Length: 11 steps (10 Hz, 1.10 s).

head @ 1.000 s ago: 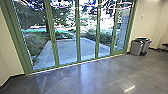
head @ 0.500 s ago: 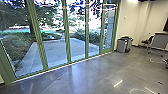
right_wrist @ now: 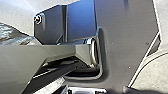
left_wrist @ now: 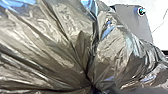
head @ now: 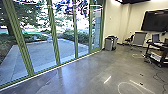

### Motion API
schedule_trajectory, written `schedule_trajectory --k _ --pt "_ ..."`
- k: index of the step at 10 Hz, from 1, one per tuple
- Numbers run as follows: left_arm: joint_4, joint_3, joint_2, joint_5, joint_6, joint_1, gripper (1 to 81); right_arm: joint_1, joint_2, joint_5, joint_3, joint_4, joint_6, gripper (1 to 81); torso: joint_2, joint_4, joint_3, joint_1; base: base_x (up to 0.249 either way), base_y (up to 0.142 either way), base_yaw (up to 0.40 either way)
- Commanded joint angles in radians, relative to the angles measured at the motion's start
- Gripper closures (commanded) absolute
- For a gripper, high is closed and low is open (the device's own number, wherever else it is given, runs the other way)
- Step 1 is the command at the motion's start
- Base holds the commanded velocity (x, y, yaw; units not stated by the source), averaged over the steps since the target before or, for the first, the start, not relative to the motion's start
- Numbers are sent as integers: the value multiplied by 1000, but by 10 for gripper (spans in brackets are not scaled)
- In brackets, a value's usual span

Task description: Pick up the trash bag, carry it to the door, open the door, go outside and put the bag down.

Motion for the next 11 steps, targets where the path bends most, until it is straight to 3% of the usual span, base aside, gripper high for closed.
schedule_trajectory --k 1,6,11 --pt "5 1 -1 67 0 -53 811 49 5 -61 4 -5 -6 10 0 0 0 0 0 0 -291" --pt "5 1 -2 68 0 -53 811 49 5 -61 3 -4 -6 10 0 0 0 0 0 0 -211" --pt "5 1 -2 68 0 -53 811 48 7 -61 3 -4 -6 10 0 0 0 0 0 0 -90"
